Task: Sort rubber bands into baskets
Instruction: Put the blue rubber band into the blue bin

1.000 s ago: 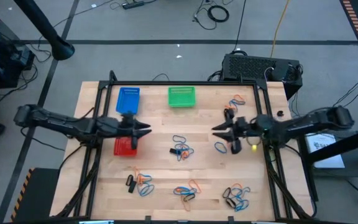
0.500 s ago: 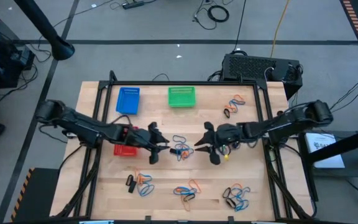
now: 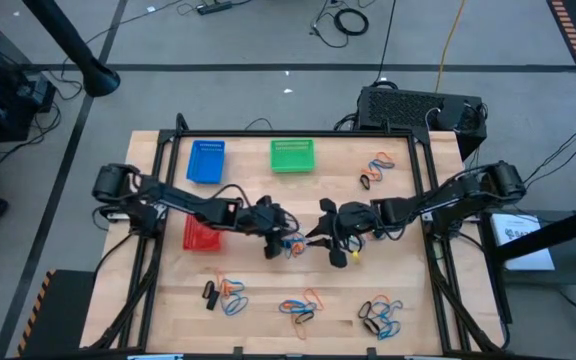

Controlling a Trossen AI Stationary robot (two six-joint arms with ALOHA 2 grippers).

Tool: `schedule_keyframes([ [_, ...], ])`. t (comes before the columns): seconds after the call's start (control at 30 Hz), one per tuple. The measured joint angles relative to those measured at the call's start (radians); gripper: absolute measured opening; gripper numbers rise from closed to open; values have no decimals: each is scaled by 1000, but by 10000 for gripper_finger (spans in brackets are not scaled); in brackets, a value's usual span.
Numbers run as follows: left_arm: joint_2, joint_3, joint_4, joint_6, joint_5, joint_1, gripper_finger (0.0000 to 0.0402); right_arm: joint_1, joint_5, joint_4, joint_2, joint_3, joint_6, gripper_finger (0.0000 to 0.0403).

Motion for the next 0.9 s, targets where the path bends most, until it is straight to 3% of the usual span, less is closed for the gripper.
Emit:
schedule_keyframes([
  [0.23, 58, 44, 2, -70, 77, 35, 133, -5, 1, 7, 0, 0, -9, 91],
  [0.63, 83, 53, -37, -83, 87, 39, 231, -13, 1, 29, 0, -1, -56, 91],
  [0.9, 116, 54, -35, -83, 87, 40, 242, -16, 1, 29, 0, -1, -56, 91],
])
